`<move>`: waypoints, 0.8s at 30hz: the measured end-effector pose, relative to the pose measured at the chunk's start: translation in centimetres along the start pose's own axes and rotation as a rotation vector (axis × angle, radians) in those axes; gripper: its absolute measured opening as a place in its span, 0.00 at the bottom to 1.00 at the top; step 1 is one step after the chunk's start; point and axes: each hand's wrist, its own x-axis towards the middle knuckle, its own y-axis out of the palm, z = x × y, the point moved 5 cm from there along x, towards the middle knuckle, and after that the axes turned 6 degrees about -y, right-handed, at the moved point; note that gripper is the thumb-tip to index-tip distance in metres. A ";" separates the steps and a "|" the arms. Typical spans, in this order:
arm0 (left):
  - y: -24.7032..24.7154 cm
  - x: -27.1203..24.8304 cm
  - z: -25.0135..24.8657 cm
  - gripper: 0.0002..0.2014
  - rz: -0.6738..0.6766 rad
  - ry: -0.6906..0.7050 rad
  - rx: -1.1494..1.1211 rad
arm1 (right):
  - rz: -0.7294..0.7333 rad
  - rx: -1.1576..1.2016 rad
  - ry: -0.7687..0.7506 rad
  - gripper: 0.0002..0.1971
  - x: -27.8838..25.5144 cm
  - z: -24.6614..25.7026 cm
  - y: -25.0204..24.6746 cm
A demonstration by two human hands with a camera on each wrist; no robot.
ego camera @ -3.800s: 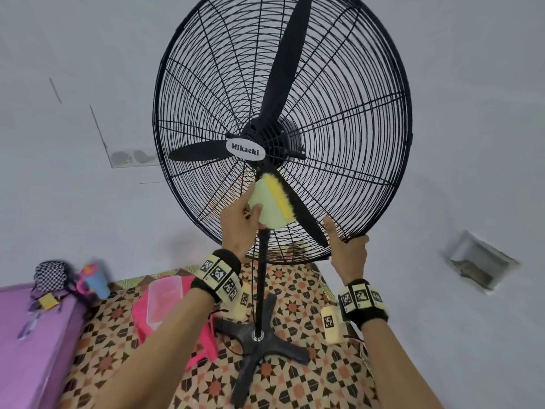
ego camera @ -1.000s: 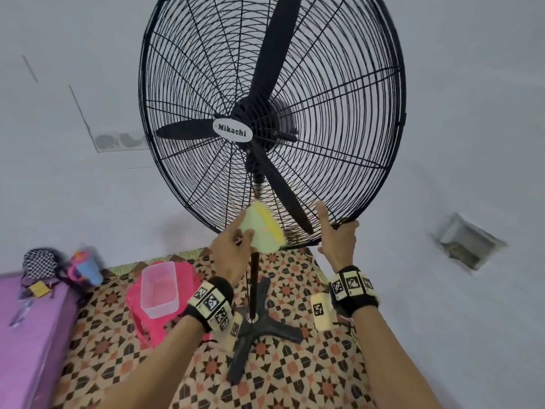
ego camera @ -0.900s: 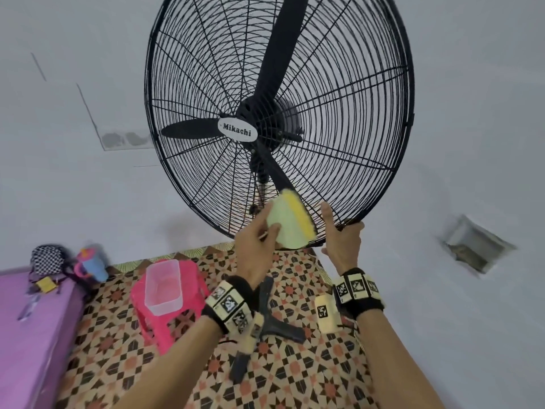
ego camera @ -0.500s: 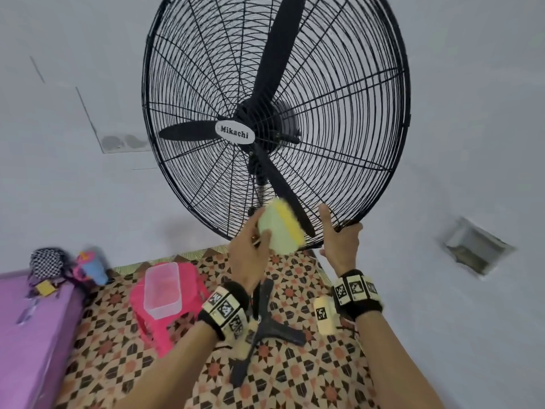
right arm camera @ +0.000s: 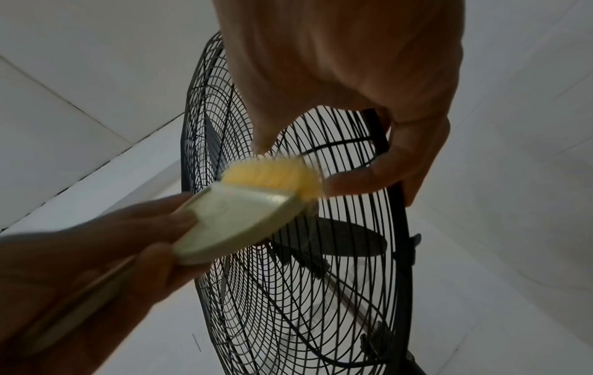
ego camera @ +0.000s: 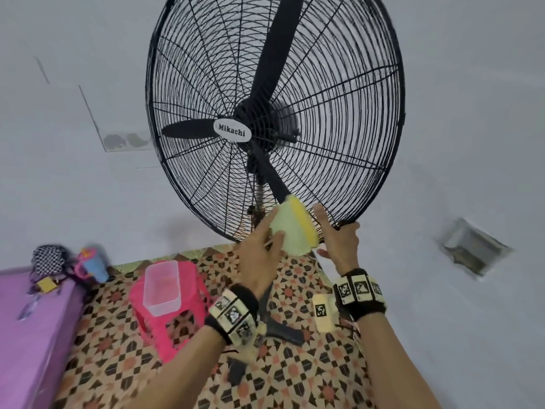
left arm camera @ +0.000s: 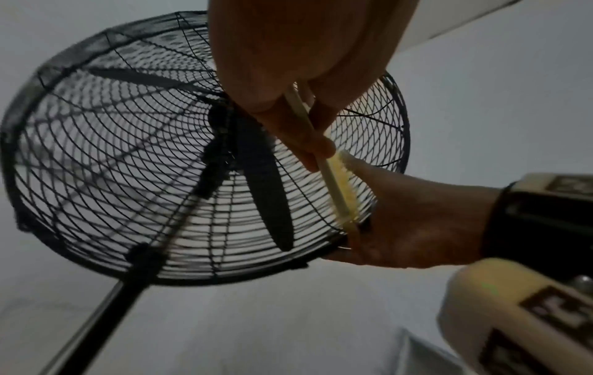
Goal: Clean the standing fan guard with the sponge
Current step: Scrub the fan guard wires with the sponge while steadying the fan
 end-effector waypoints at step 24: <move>-1.6 -2.7 1.4 0.28 -0.092 0.029 0.147 | 0.041 -0.130 -0.009 0.77 -3.0 2.2 -0.8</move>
